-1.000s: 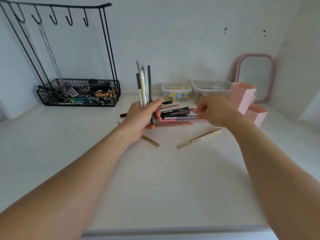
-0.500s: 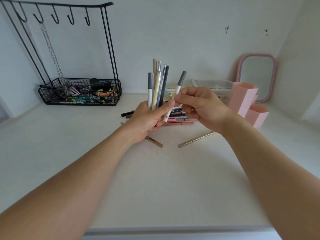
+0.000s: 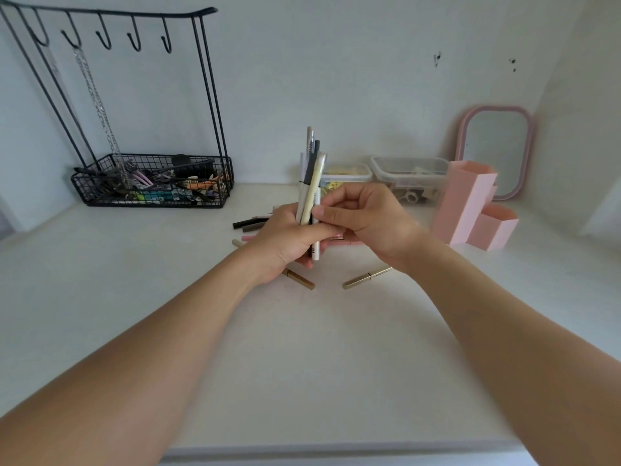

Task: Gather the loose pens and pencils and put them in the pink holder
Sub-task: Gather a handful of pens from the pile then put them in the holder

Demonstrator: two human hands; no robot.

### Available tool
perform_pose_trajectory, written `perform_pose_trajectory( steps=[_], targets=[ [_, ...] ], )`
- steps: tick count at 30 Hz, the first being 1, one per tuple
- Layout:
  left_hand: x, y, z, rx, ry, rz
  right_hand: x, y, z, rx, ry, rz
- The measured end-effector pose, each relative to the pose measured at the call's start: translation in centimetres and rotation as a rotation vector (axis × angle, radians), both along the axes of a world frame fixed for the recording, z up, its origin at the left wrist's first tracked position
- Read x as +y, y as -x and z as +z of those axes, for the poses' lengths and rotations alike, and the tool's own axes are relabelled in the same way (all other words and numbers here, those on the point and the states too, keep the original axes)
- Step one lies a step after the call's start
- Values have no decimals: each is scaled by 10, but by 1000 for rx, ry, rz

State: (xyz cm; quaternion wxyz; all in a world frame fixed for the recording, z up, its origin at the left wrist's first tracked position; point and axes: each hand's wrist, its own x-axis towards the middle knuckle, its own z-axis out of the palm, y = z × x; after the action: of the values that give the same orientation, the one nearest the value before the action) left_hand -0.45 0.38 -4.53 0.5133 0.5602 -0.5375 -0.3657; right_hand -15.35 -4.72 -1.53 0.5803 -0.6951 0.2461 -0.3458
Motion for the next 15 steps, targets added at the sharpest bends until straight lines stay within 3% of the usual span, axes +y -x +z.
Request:
perform_pose_trajectory(
  steps=[3,5,8,10,12,15],
  targets=[
    [1,1,1,-1,-6,4,1,1,1,-22,34,-37],
    [1,1,2,54,8,40,-5,2,2,19,169,-173],
    [-1,-5,5,180,61,130,-25,9,-1,256,457,-372],
    [-2,-10,8,217,85,195,-34,15,-5,489,578,-348],
    [-2,-13,9,239,97,258,-37,18,-9,661,633,-283],
    [-3,-16,8,241,95,332,-38,19,-11,768,649,-250]
  ],
)
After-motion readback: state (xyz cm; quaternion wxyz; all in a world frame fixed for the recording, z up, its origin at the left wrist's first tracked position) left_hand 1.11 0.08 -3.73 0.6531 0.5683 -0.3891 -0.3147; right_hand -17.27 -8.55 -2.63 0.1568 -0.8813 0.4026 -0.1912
